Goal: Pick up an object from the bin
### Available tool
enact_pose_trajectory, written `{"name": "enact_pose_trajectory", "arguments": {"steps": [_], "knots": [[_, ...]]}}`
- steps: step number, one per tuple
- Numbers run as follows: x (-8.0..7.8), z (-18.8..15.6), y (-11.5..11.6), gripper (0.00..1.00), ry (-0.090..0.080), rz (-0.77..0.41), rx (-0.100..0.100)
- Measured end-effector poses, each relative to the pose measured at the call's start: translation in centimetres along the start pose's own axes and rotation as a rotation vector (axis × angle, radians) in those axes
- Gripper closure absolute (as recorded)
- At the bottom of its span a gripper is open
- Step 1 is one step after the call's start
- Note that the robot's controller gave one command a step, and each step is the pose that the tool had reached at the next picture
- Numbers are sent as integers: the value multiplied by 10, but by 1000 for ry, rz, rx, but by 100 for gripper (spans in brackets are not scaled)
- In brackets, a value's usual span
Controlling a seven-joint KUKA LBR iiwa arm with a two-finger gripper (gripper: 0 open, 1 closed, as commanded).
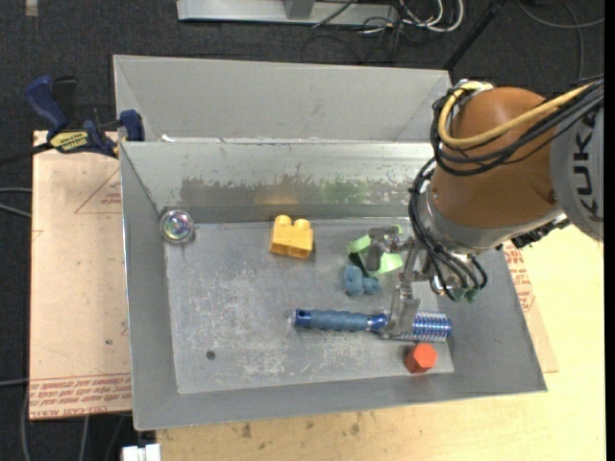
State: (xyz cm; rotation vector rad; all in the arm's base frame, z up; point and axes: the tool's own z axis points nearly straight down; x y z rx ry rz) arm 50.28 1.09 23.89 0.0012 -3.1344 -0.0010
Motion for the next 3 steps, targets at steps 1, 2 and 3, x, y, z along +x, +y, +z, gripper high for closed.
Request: {"name": "enact_pose_trajectory", "arguments": {"steps": [1,2,3], "knots": [[-25,158,14,0,-1,-105,0],[-26,154,14,100,-7,-104,0],[-44,-28,-11,100,-18,-127,2]]}}
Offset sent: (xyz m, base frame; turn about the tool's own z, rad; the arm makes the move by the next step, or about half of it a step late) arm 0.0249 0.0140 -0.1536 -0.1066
